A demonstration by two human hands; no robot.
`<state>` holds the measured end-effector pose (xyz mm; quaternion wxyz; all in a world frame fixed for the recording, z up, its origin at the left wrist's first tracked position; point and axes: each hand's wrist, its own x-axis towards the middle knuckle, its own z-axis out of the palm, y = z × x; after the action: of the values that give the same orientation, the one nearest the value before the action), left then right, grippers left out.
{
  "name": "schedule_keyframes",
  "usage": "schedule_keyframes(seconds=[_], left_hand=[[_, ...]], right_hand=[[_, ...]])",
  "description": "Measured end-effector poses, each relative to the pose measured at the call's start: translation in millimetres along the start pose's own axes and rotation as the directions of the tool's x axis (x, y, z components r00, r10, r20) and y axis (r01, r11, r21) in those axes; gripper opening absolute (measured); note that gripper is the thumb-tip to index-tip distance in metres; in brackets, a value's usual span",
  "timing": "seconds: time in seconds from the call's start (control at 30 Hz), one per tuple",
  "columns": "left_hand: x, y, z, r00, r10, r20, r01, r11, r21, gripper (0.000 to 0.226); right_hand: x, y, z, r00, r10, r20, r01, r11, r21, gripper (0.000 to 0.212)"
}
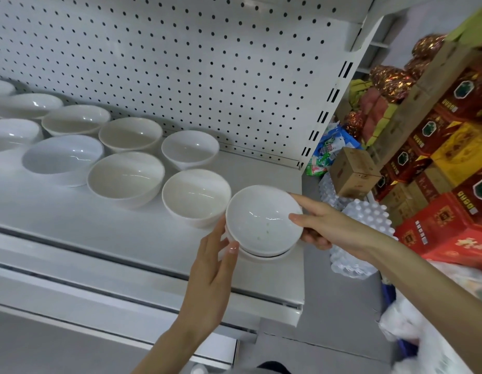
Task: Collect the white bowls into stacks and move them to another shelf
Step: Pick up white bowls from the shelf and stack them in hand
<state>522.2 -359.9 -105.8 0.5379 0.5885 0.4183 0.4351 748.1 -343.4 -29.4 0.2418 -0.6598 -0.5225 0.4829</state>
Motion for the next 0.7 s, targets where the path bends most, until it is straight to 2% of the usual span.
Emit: schedule_keyframes(seconds=[0.13, 0.27, 0.33, 0.4, 0.53, 0.7], left_hand=[[1.2, 1.0, -1.3, 1.000, 0.018, 0.007, -0.018, 1.000, 0.006, 0.059], [5.3, 4.9, -20.0, 0.996, 0.071, -0.053, -0.066, 0.994, 0.083, 0.052], [9.2, 8.0, -35.9, 0.986, 0.120, -0.116, -0.102, 0.983, 0.153, 0.051], [13.6, 10.5, -52.1, 0.971, 0.186, -0.153, -0.142, 0.955, 0.261, 0.047], [24.2, 8.0, -79.0, 0.958, 0.260, -0.120, -0.149, 0.809, 0.568, 0.053], [29.7, -3.2, -95.4, 0.972, 0.223, -0.068, -0.118, 0.720, 0.683, 0.060]], right_hand=[[-0.2, -6.6, -4.7, 1.000, 0.001, 0.010, 0.001, 0.991, -0.133, 0.039], [9.8, -26.5, -20.4, 0.991, -0.076, -0.113, 0.033, 0.940, -0.340, 0.046], [23.7, -37.9, -26.8, 0.979, -0.123, -0.159, 0.056, 0.926, -0.373, 0.050], [43.4, -49.4, -27.4, 0.981, -0.138, -0.133, 0.079, 0.923, -0.376, 0.051], [91.0, -70.1, -12.3, 0.995, -0.100, -0.017, 0.085, 0.915, -0.394, 0.054], [148.8, -87.9, 12.2, 0.998, -0.049, 0.045, 0.063, 0.915, -0.398, 0.060]])
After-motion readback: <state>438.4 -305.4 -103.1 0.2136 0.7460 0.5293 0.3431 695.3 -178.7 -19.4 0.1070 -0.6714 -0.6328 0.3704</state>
